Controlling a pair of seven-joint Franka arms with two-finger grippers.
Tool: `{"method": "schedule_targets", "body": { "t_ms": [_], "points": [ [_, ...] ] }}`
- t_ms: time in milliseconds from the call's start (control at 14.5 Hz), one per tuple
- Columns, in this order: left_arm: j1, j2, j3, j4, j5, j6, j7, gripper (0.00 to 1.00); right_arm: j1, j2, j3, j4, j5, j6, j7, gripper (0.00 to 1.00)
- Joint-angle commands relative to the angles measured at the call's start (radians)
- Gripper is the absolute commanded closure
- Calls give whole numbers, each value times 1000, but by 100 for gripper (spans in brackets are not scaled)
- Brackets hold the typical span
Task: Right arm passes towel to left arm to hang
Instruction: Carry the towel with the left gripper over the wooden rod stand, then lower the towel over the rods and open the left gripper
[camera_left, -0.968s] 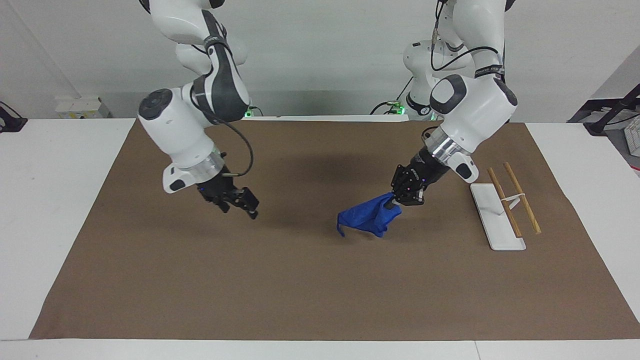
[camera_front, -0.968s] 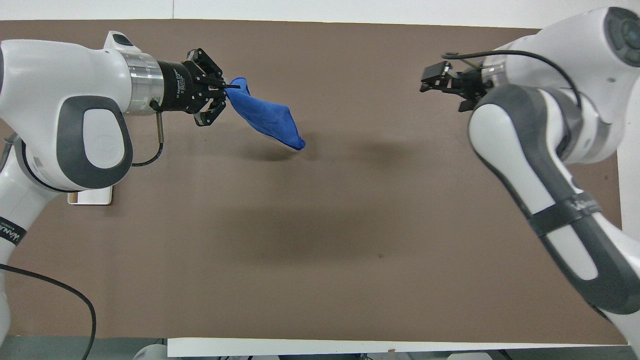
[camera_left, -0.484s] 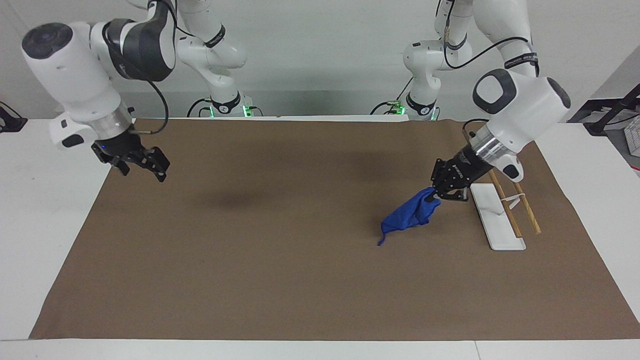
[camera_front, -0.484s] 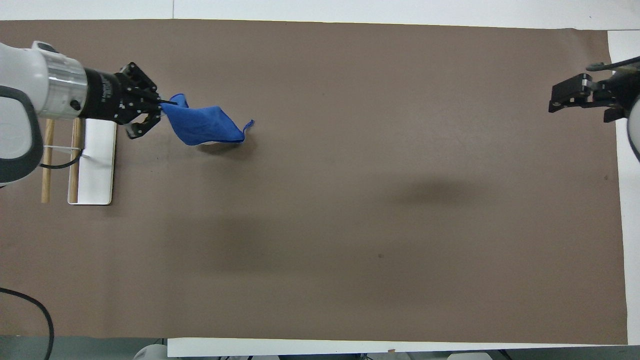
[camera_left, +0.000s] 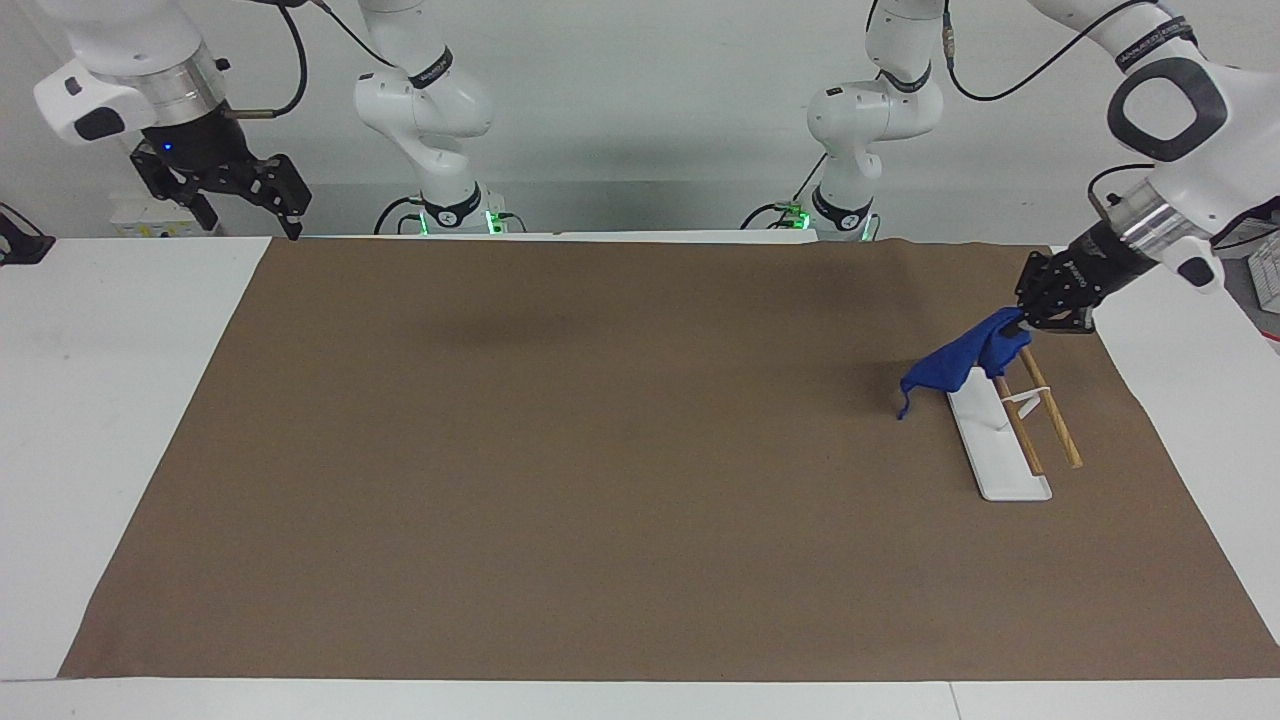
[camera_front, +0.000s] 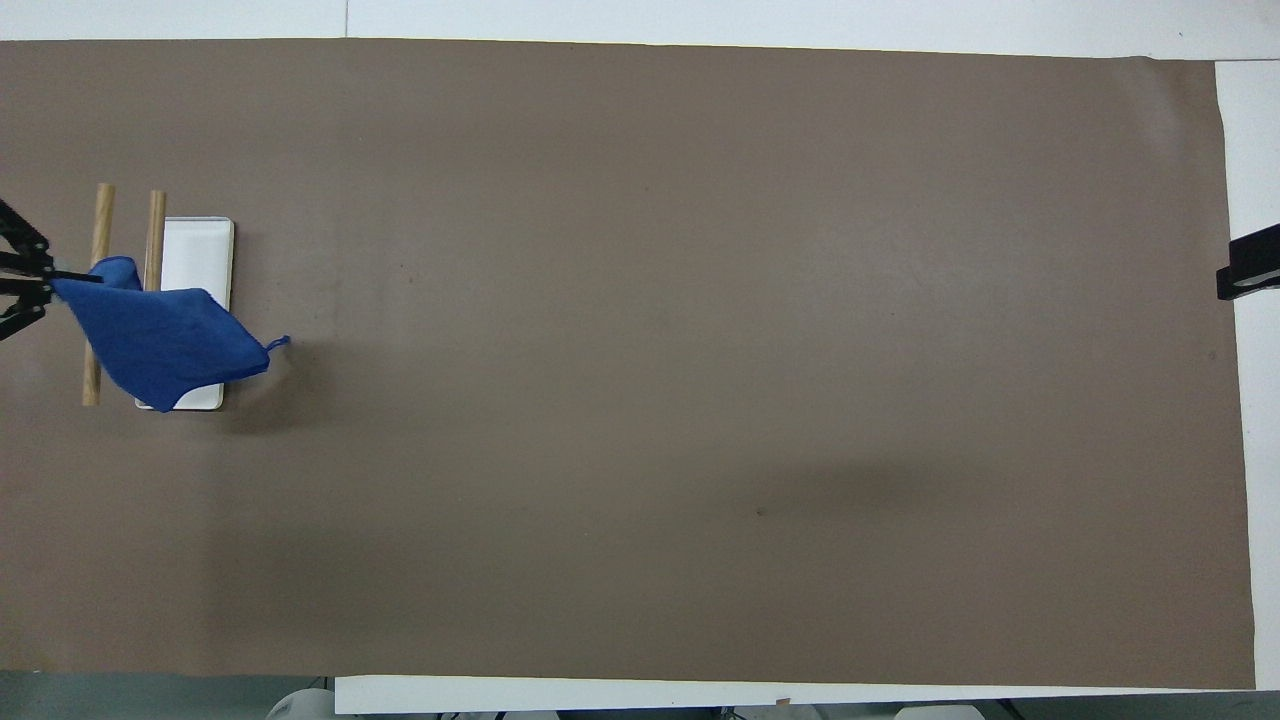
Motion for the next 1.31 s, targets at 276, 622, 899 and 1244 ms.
{"method": "schedule_targets", "body": {
  "t_ms": [276, 622, 899, 1244],
  "points": [
    [-6, -21, 39, -30, 96, 168, 362, 100, 12, 17, -7, -2, -20, 7, -32, 0],
    [-3, -13, 59, -120, 146, 391, 587, 100, 18, 9, -4, -24, -6, 11, -30, 0],
    [5, -5, 72, -153, 148, 415, 643, 100, 15, 9, -4, -24, -3, 26, -30, 0],
    [6, 24, 82, -145, 206, 415, 798, 54, 20, 7, -1, -22, -3, 21, -32, 0]
  ]
}}
